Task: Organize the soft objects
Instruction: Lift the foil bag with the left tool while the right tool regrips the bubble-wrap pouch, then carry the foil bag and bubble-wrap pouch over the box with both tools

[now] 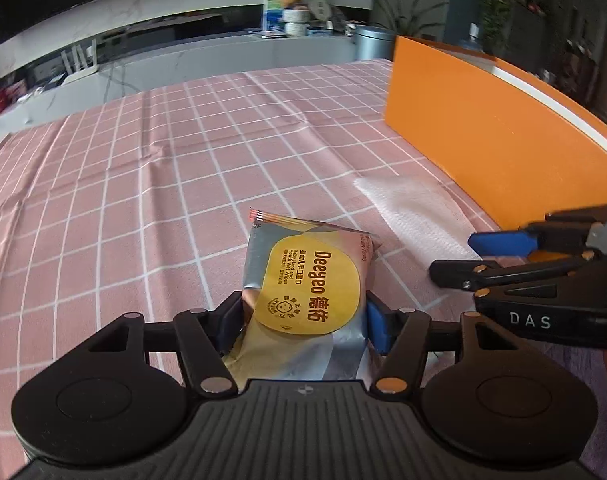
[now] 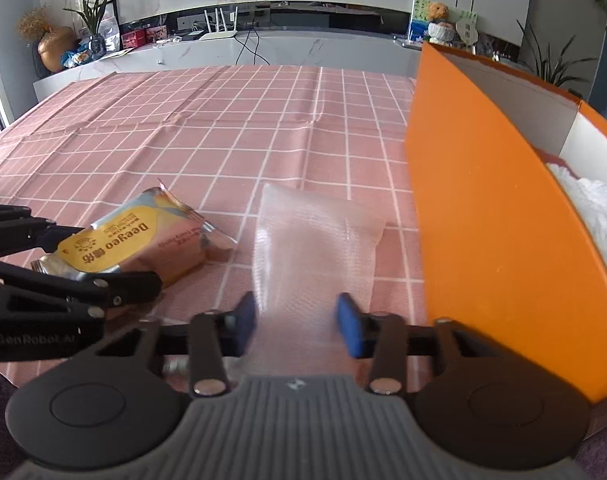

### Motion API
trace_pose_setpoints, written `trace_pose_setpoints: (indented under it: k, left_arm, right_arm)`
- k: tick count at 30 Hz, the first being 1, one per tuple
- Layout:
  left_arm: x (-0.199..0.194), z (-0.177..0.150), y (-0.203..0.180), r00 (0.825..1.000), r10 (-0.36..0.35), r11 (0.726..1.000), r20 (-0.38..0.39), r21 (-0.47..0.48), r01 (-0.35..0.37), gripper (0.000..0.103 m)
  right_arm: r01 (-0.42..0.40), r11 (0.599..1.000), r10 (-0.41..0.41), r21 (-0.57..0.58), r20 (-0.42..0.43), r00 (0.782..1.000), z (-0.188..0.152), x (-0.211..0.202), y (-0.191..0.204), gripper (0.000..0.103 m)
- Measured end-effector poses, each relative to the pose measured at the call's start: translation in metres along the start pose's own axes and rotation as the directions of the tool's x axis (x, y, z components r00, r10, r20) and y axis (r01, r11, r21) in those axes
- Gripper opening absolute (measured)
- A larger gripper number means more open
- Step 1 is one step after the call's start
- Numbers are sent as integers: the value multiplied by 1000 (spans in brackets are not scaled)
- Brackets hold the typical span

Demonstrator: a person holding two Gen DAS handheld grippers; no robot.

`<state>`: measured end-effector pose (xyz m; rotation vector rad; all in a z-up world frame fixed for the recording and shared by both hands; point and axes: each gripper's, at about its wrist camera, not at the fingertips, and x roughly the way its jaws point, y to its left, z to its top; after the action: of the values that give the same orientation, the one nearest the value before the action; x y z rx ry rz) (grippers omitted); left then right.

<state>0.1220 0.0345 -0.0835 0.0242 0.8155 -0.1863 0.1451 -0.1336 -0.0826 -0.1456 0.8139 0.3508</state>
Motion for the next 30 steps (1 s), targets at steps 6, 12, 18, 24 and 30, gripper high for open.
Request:
trace_pose_setpoints:
  k: [6, 12, 18, 24, 30]
  left_arm:
    - [-5, -4, 1, 999, 29, 994, 26, -104, -26, 67]
    - [-15, -7, 0, 998, 37, 986, 48, -166, -29, 60]
    - [-26, -7, 3, 997, 29, 973, 66, -232, -12, 59]
    - [-45, 0, -3, 992, 19, 969, 121, -248, 12, 59]
    - [-66, 13, -11, 983, 9, 967, 184, -251, 38, 59]
  right_arm:
    - [4, 996, -2, -86, 24, 1000, -4, -2, 11, 0]
    - [-11, 996, 15, -87, 43, 999, -4, -11, 11, 0]
    - [-13, 997, 21, -77, 103, 994, 0, -31, 9, 0]
    - [-25, 995, 40, -93, 157, 987, 3, -52, 11, 0]
    - [-25, 994, 49, -107, 224, 973, 10, -79, 9, 0]
